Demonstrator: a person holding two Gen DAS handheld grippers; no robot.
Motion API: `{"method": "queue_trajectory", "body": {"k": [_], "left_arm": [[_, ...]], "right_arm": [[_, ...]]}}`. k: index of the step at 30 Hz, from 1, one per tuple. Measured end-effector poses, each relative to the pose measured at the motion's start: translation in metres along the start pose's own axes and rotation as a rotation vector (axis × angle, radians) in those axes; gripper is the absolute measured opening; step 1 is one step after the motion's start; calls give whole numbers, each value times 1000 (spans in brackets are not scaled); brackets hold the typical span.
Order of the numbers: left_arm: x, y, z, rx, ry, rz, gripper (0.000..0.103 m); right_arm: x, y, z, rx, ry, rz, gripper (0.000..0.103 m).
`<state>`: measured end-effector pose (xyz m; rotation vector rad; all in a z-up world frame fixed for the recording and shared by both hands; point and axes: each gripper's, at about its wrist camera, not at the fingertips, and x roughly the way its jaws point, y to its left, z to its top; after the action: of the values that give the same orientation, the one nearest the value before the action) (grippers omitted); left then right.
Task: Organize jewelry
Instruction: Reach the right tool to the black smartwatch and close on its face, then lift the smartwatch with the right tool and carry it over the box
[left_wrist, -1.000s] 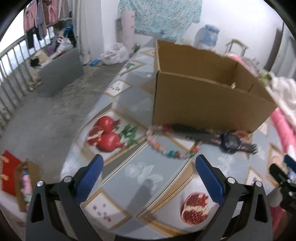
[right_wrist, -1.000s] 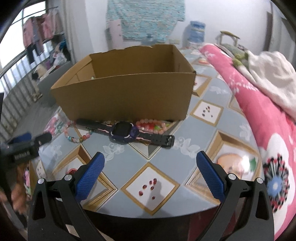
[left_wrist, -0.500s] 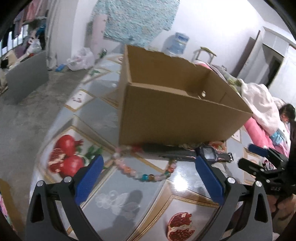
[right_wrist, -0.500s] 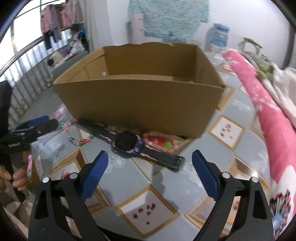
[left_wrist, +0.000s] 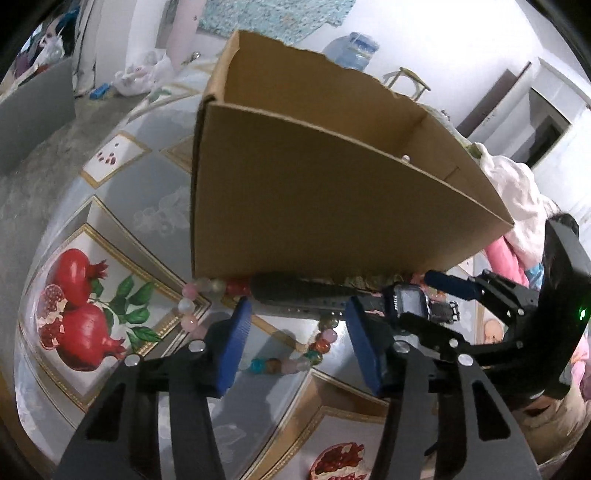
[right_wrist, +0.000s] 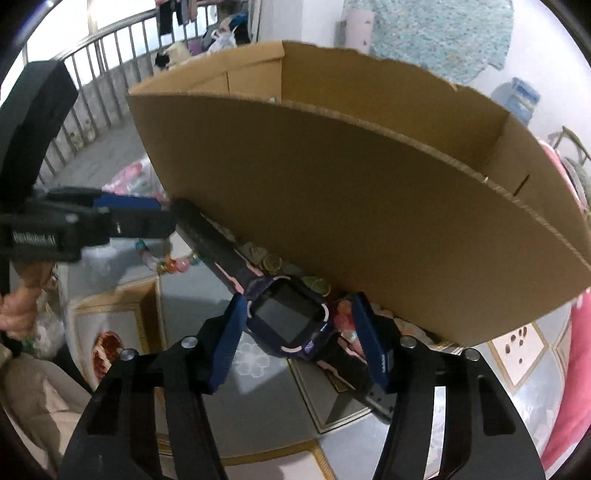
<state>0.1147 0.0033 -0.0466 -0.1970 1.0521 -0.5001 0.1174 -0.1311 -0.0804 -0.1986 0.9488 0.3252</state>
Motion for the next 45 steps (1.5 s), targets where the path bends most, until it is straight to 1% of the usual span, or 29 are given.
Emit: {"method": "queue_trajectory", "body": {"k": [2,3,5,8,12,14,16,18,20,21,22,24,26,27,29,30,32,34,36,40,42,45], "left_arm": [[3,4,2,-24,11,-8,51],[5,5,3,-42,20,-15,51],[10,10,4,-73,33,-24,51],[12,13,9,-105,20,-33,51],[11,16,11,-135,9,-61,50],[4,16,11,-137,-16,-82,49],[-7,13,10,-121,-61,-130,49],[-15,11,10,-112,-84,-165,49],[-16,6,10,-108,-90,-173,49],[-15,5,10,-108,-89,-165,49],[-12,3,10,-109,-82,-150,47],[-7,5,10,-117,-58,-112,38],[3,2,10,-132,-42,-87,25],[5,1,11,-130,-41,-67,21],[6,-8,12,-92,-49,-6,9],[8,-11,13,-75,-51,16,8],[5,-18,12,-41,-63,39,3],[-2,-30,12,11,-87,43,3],[-12,-48,10,91,-125,55,3],[-21,-72,4,193,-161,59,3],[-26,-74,3,217,-172,61,3],[-31,-74,3,213,-183,39,3]], "right_arm": [[0,0,0,6,-1,19,54],[1,-1,-1,14,2,35,50],[1,-2,-2,17,-7,45,49],[2,-8,-4,8,-13,58,46],[2,-16,-8,19,-24,87,46],[0,-18,-11,13,-29,90,46],[-1,-21,-14,8,-34,97,46],[-3,-22,-17,3,-40,104,46],[-4,-25,-19,0,-45,112,46],[-8,-29,-26,3,-47,118,46],[-9,-31,-28,5,-49,122,46],[-6,-33,-22,4,-54,127,47],[-7,-37,-23,4,-59,131,47],[-8,-39,-24,4,-64,134,47],[-11,-46,-27,3,-68,139,47],[-12,-49,-28,4,-71,143,47],[-14,-53,-31,1,-72,158,46],[-11,-44,-27,-15,-70,168,46],[-15,-49,-28,-39,-65,174,47],[-16,-48,-28,-93,-55,187,47],[-15,-44,-23,-116,-50,184,48],[-17,-39,-24,-151,-47,168,48]]}}
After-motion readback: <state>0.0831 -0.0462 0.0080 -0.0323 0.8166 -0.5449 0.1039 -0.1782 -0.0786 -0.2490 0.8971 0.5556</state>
